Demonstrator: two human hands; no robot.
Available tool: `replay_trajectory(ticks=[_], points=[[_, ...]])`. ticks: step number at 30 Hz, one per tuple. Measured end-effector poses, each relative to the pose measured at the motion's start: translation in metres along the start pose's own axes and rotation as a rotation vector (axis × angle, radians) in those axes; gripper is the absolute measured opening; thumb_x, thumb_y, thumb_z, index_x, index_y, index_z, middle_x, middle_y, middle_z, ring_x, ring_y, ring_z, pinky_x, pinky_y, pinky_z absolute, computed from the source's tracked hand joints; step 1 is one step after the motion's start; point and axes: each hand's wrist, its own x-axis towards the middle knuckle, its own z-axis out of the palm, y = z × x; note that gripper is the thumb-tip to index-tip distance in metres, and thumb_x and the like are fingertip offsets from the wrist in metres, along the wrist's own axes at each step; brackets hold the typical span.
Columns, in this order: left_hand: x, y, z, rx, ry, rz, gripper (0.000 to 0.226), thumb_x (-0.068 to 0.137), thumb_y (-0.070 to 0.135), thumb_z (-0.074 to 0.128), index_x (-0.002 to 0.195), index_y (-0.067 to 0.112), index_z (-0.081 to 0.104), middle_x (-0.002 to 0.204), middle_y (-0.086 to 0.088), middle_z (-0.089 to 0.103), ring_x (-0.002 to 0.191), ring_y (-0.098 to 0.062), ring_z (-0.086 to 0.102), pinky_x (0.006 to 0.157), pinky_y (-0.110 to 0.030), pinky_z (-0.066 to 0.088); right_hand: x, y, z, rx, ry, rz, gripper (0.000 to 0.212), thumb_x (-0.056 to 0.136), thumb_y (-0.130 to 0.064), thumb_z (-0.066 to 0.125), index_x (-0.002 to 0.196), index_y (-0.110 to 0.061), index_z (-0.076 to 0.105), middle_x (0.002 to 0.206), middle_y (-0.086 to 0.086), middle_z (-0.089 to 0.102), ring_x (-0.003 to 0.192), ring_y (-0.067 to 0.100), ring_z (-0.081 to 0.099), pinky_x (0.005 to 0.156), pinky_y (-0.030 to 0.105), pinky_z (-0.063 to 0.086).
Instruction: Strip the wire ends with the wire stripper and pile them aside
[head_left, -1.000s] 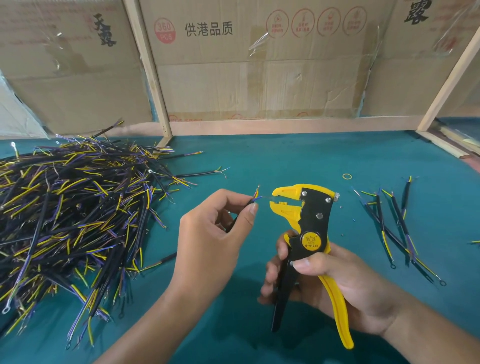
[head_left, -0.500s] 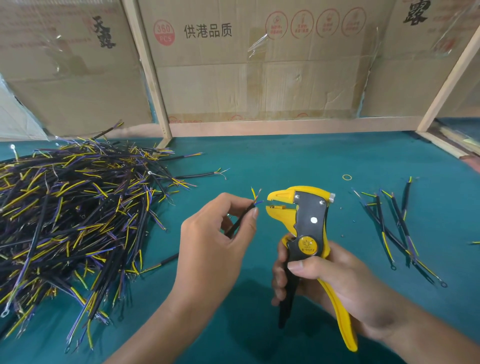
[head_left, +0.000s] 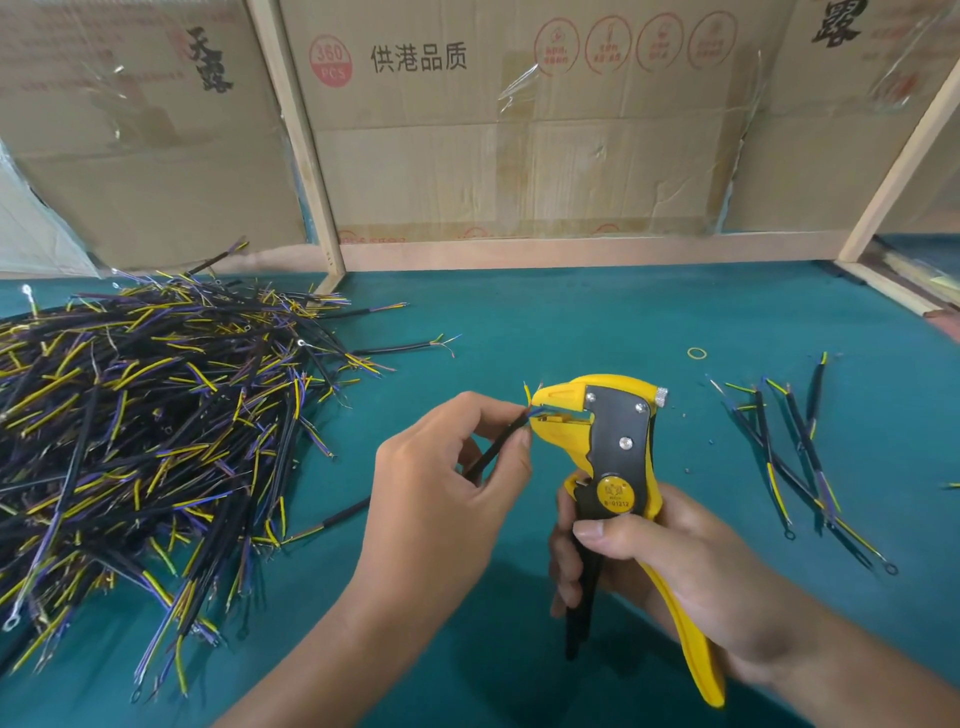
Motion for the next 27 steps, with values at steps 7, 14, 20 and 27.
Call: replay_trajectory(ticks=[7,14,20,27], points=[[0.004,-0.006,-0.004,-0.140,-0.077,-0.040,0.006,0.086,0.028,0.069,0.088,0.033,0.072,0.060,0.005,0.060,0.048,-0.013,0.041,0.044,-0.025,0.034,-0.002,-0.008,-0.003,0.172,-0.059,0.076,0.026,0.086,-0.032,0.073,0.083,-0.010,0.059,0.066,0.012,0.047,0.057,0.029,0.049,0.063,0.046,0.050],[0.006,-0.006,-0.006,-0.227,-0.106,-0.069,0.010,0.085,0.028,0.069,0.091,0.034,0.073,0.071,0.004,0.070,0.063,-0.035,0.056,0.053,-0.039,0.045,-0.003,-0.010,-0.006,0.233,-0.119,0.111,0.027,0.088,-0.032,0.074,0.087,-0.008,0.059,0.064,0.011,0.045,0.054,0.026,0.048,0.062,0.044,0.049],[0.007,-0.006,-0.007,-0.216,-0.109,-0.055,0.010,0.085,0.028,0.069,0.091,0.034,0.073,0.070,0.003,0.069,0.056,-0.030,0.051,0.047,-0.034,0.041,-0.004,-0.012,-0.006,0.284,-0.129,0.129,0.029,0.085,-0.032,0.077,0.087,-0.009,0.059,0.062,0.009,0.040,0.050,0.023,0.042,0.058,0.040,0.046],[0.007,-0.008,-0.007,-0.215,-0.104,-0.046,0.010,0.085,0.027,0.069,0.093,0.033,0.073,0.071,0.002,0.070,0.063,-0.035,0.056,0.052,-0.038,0.043,-0.006,-0.016,-0.008,0.304,-0.090,0.122,0.026,0.086,-0.034,0.074,0.085,-0.012,0.058,0.054,0.000,0.035,0.040,0.013,0.033,0.045,0.025,0.038]])
